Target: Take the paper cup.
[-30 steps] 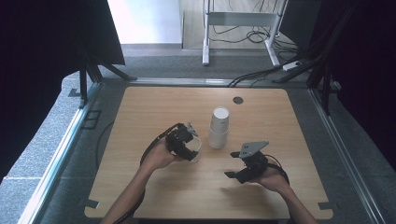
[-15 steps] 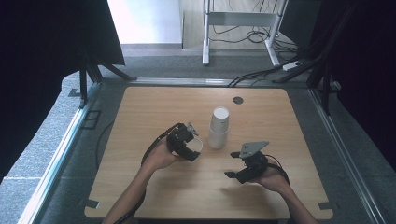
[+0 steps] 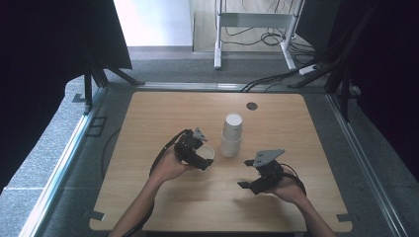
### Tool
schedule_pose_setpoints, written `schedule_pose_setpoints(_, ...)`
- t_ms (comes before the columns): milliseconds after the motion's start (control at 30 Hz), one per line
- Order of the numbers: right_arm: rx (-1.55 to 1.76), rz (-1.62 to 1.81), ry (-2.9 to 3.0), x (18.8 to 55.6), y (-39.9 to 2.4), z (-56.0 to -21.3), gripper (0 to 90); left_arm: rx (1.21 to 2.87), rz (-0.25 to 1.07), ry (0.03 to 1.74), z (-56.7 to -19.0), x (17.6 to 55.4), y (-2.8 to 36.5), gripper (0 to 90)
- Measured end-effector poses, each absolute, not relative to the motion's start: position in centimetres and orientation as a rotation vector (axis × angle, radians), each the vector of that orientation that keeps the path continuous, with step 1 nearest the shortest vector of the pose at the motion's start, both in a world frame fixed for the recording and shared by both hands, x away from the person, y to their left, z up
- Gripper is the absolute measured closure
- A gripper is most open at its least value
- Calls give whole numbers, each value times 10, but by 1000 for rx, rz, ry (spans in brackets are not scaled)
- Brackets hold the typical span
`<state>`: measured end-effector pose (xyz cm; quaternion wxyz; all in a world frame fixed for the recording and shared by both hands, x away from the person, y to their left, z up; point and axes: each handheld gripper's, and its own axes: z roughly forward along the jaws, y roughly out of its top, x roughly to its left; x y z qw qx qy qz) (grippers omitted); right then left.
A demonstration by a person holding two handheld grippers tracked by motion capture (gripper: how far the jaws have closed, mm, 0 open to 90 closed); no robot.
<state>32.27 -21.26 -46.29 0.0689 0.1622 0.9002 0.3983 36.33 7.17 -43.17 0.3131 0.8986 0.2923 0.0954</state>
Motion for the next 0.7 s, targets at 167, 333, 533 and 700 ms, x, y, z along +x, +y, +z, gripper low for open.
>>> schedule_pose_setpoints(167,518,1207,2691,323,-213,-463,144,2327,268,753,-429,359,74,92)
schedule_pose_setpoints(333,545,1212,2674,324,-213,-463,134,2292,284,737,-428,355,75,72)
schedule_pose_setpoints(533,570,1219,2658,324,-213,-463,132,2257,312,732,-427,351,76,47)
schedule_pose_setpoints(700,590,1230,2652,323,-214,-462,123,2225,338,731,-426,347,78,35)
